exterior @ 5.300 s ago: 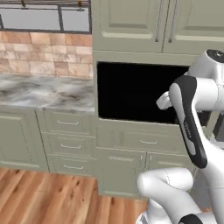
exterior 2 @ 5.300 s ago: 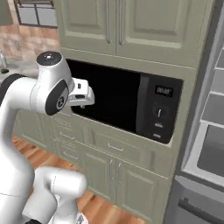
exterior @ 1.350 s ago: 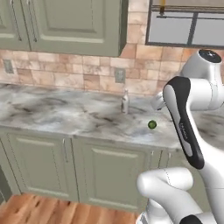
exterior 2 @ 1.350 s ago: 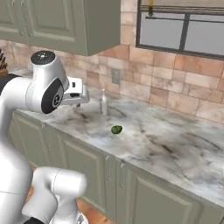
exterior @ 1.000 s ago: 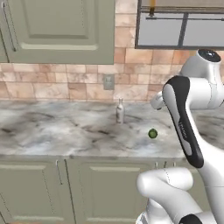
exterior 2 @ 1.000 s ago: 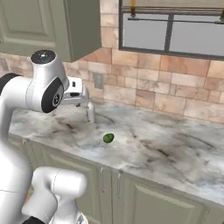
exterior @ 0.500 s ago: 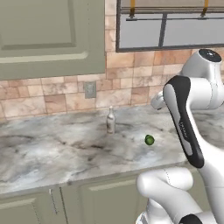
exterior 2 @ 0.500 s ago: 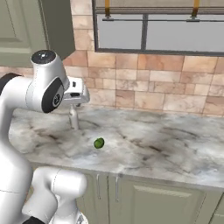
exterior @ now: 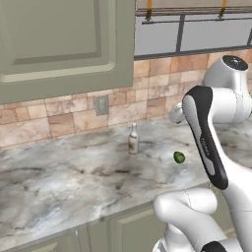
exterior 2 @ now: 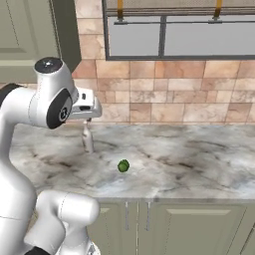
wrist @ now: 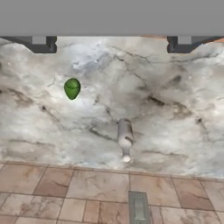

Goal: Place the beer and liquor on the top shelf of the fridge to keep them out of children's reach, and place the avocado on lower shelves for easy access.

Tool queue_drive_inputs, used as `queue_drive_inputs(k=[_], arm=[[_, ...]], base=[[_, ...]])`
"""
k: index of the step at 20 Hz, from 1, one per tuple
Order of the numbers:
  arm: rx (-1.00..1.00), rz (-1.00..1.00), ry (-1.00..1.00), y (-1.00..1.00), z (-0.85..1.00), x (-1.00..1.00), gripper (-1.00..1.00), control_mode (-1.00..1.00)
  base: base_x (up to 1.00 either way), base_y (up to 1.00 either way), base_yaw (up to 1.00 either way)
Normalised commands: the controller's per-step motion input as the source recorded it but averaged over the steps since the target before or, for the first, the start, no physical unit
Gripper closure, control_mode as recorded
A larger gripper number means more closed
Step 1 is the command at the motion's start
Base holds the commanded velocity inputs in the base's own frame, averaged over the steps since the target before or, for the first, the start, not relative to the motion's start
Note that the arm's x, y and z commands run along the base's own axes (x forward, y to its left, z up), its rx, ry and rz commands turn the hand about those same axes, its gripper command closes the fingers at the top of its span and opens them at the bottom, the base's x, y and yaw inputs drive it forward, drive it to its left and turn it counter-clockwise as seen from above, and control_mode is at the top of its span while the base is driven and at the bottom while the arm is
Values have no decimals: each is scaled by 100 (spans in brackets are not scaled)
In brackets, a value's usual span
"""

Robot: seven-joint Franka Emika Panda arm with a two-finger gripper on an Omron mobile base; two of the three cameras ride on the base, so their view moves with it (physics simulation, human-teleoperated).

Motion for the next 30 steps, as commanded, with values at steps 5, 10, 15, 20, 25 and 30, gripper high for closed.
queue_drive_inputs(k=[5,10,15,20,25,30], arm=[[0,-16,-10,36,-39,21,-100,-100],[1,-4,-8,1,-47,28,-100,-100],[1,0,-5,0,-51,30,-100,-100],[1,3,-1,2,-40,24,-100,-100],[9,31,-4,0,-15,20,-100,-100],[9,41,-9,0,-3,24,-100,-100]], base=[[0,0,0],[0,0,0],[0,0,0],[0,0,0],[0,0,0],[0,0,0]])
